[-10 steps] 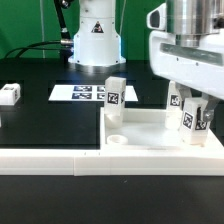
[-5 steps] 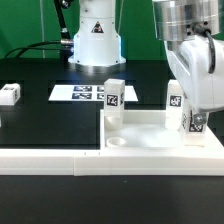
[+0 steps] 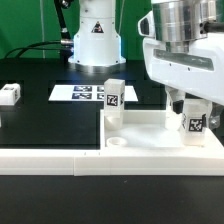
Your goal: Assemble square table
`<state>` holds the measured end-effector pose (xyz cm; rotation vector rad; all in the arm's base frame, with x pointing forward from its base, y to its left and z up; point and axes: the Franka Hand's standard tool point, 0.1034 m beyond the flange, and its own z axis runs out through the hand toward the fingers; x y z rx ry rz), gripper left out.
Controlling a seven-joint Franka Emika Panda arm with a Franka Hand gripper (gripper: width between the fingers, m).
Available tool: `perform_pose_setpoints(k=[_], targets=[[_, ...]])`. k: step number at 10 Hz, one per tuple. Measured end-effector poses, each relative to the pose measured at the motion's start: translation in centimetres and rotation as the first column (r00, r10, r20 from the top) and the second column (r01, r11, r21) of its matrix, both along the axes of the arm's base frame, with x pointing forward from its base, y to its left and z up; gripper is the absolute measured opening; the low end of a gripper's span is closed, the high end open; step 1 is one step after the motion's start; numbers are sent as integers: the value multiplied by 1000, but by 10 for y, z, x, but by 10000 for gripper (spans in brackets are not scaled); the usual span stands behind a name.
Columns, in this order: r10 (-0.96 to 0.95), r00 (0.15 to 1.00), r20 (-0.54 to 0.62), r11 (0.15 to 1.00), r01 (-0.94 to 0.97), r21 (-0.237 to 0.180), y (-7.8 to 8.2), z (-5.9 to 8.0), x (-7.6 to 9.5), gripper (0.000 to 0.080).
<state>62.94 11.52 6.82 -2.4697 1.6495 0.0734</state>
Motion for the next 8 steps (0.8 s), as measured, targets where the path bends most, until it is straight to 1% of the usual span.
perform_pose_setpoints(k=[2,3,4,5,6,8], targets=[[133,991,20,991,-132,-13,-1,-1,0,648],[253,967,35,967,-252,-32,-2,-1,0,649],[471,881,48,881,-468,-74,0,-1,-2,649],[649,760,40,760,-644,-89,2,2,-2,649],[705,708,40,708,-700,-87,1,4,0,649],[677,735,37,735,-672,-87,0,2,-1,635]])
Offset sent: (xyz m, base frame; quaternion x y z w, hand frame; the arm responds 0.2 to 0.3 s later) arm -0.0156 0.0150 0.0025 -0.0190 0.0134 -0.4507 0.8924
